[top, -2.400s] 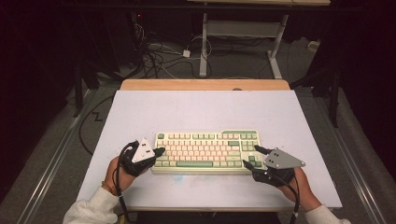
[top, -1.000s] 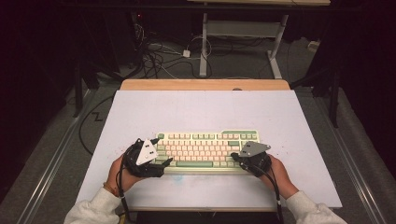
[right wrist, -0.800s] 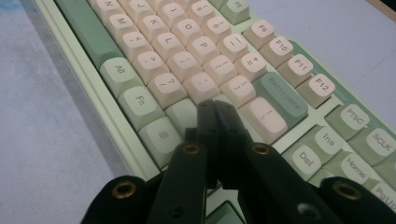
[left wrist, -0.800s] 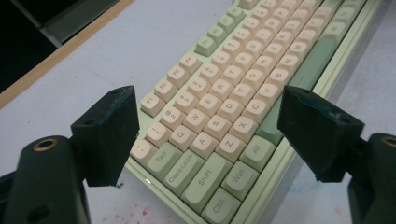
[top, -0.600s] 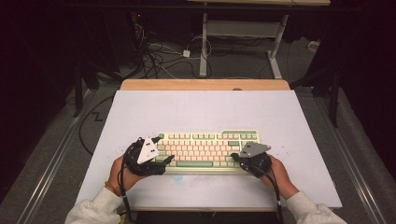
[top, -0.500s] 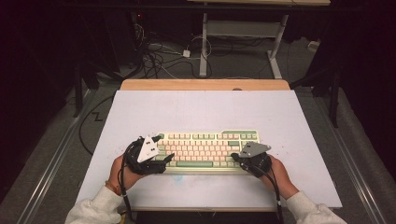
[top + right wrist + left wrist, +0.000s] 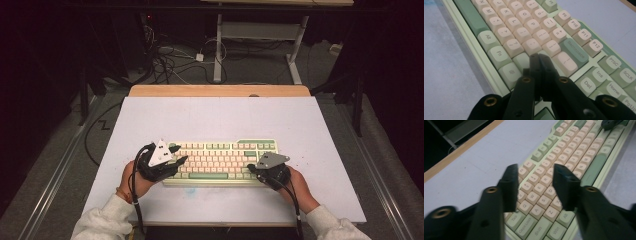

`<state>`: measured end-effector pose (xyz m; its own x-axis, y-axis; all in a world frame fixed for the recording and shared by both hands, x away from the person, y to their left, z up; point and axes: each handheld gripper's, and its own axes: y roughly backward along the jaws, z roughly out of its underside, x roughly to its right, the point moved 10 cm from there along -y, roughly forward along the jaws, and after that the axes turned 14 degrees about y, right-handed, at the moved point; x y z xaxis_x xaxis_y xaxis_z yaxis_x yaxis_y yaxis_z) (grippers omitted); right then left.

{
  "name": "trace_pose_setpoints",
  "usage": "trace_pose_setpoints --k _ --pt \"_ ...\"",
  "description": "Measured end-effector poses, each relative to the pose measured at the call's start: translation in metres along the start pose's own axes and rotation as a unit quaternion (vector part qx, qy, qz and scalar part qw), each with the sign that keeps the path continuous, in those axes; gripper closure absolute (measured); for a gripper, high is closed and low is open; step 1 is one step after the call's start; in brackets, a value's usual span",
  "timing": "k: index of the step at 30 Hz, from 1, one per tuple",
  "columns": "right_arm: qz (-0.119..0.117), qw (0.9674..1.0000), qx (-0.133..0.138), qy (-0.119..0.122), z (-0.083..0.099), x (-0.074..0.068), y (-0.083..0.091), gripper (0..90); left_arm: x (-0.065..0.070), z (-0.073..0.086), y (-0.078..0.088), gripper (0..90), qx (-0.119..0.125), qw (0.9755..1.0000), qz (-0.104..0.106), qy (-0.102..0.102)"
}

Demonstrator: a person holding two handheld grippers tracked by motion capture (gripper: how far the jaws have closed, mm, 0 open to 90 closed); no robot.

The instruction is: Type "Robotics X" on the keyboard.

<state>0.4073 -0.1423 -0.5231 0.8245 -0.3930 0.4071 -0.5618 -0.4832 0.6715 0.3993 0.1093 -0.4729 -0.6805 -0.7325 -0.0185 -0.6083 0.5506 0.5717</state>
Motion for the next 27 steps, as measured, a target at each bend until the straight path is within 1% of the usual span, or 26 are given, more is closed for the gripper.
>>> trace_pose_setpoints --k 1,2,3,5,7,12,15,17,18,23,27 --pt "0.0 1.0 0.0 0.0 0.0 0.0 0.0 90.0 -0.001 -0.001 0.0 63.6 0.001 1.0 0.0 -0.004" --pt "0.0 1.0 0.0 -0.001 0.0 0.0 0.0 90.0 0.001 0.0 -0.001 68.5 -0.005 1.0 0.007 -0.002" --pt "0.001 1.0 0.0 -0.001 0.0 0.0 0.0 90.0 0.001 0.0 -0.002 71.3 -0.007 0.9999 0.011 -0.004" --pt "0.001 1.0 0.0 -0.001 0.0 0.0 0.0 90.0 0.002 0.001 -0.003 80.5 -0.012 0.9998 0.015 -0.009" --pt "0.001 1.0 0.001 -0.001 0.0 0.0 0.0 90.0 0.004 0.001 -0.006 86.1 -0.017 0.9996 0.021 -0.006" --pt "0.001 1.0 0.001 -0.001 0.0 0.0 0.0 90.0 0.009 0.007 -0.015 87.6 -0.035 0.9989 0.03 -0.012" --pt "0.002 1.0 0.001 -0.001 0.0 0.0 0.0 90.0 0.01 0.013 -0.021 87.6 -0.046 0.9984 0.03 -0.015" --pt "0.002 1.0 0.001 -0.001 0.0 0.0 0.0 90.0 0.01 0.016 -0.024 87.6 -0.051 0.9981 0.03 -0.014" --pt "0.002 1.0 0.001 -0.001 0.0 0.0 0.0 90.0 0.011 0.018 -0.026 87.6 -0.054 0.9979 0.034 -0.012" --pt "0.004 1.0 0.0 0.001 0.001 0.0 0.0 90.0 0.014 0.026 -0.033 87.6 -0.073 0.9967 0.031 -0.019" --pt "0.004 1.0 0.001 -0.001 0.001 0.0 0.0 90.0 0.015 0.03 -0.037 87.6 -0.081 0.996 0.032 -0.022"
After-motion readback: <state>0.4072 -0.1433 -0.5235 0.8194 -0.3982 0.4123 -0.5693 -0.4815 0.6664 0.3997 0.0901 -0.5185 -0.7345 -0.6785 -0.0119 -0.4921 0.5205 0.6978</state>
